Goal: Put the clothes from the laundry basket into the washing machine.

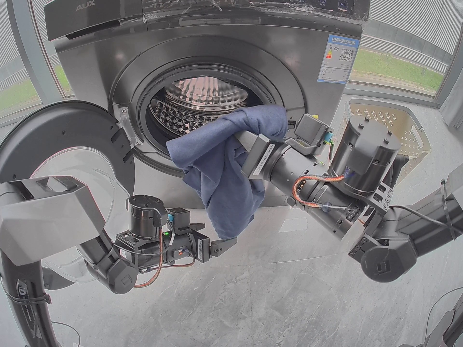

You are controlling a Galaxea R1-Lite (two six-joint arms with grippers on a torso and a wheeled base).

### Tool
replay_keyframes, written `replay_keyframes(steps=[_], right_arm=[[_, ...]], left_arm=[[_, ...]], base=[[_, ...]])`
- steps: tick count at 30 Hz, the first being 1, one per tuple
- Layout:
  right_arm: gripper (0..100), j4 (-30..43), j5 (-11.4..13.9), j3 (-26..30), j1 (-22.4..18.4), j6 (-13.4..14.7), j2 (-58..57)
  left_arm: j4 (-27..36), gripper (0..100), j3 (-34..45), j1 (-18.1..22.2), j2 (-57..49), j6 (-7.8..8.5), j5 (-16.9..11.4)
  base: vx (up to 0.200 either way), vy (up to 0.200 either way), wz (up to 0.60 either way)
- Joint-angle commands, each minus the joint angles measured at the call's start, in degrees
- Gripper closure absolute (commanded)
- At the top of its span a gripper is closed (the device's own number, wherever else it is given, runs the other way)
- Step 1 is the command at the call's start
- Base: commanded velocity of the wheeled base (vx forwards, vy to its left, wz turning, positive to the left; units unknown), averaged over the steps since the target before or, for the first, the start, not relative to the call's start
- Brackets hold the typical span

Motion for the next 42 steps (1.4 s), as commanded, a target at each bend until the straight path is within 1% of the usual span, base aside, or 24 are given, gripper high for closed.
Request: replay_keyframes(steps=[1,7,12,22,23,26,30,32,33,38,40,42], right_arm=[[100,-0.02,-0.08,0.04,0.48,-0.01,-0.18],[100,-0.1,-0.08,0.13,1.27,0.07,-0.18],[100,-0.19,-0.69,0.3,1.27,0.07,-0.27],[100,-1.51,-0.96,0.48,1.01,-0.01,0.0],[100,-1.6,-0.96,0.48,1.01,-0.01,0.08],[100,-1.68,-0.96,1.1,0.4,-0.01,0.17],[100,-1.6,-0.87,1.62,-0.04,-0.01,0.17],[100,-1.6,-0.87,1.62,-0.13,-0.01,0.17],[100,-1.6,-0.96,1.62,-0.66,-0.1,0.17],[100,-1.77,-0.69,2.85,-1.89,-0.1,0.35],[100,-2.12,-0.6,3.56,-2.07,-0.01,0.35],[100,-3.44,-0.25,4.79,-2.15,-0.19,0.35]], left_arm=[[-0.41,0,-2.77,0.25,2.85,-0.02,0.05],[-1.64,0,-6.81,0.34,6.01,-0.02,0.14],[-3.58,0,-9.1,0.34,8.39,0.07,1.37],[-7.0,0,-9.1,-0.36,8.3,0.16,2.51],[-7.35,100,-8.92,-0.45,8.21,0.16,2.51],[-8.58,100,-7.43,-1.42,7.07,0.07,2.51],[-10.69,100,-3.56,-2.91,4.52,0.07,2.51],[-10.96,100,-3.03,-3.09,4.08,0.07,2.51],[-12.45,100,0.57,-4.49,1.44,0.16,2.51],[-15.53,100,11.73,-9.77,-8.49,-0.02,2.34],[-15.97,100,14.1,-10.91,-10.25,-0.02,2.25],[-17.73,100,17.88,-12.84,-12.44,-0.02,2.34]], base=[[0.0,0.0,0.0],[0.0,0.0,0.0],[0.0,0.0,0.0],[0.0,0.0,0.0],[0.0,0.0,0.0],[0.0,0.0,0.0],[0.0,0.0,0.0],[0.0,0.0,0.0],[0.0,0.0,0.0],[0.0,0.0,0.0],[0.0,0.0,0.0],[0.0,0.0,0.0]])
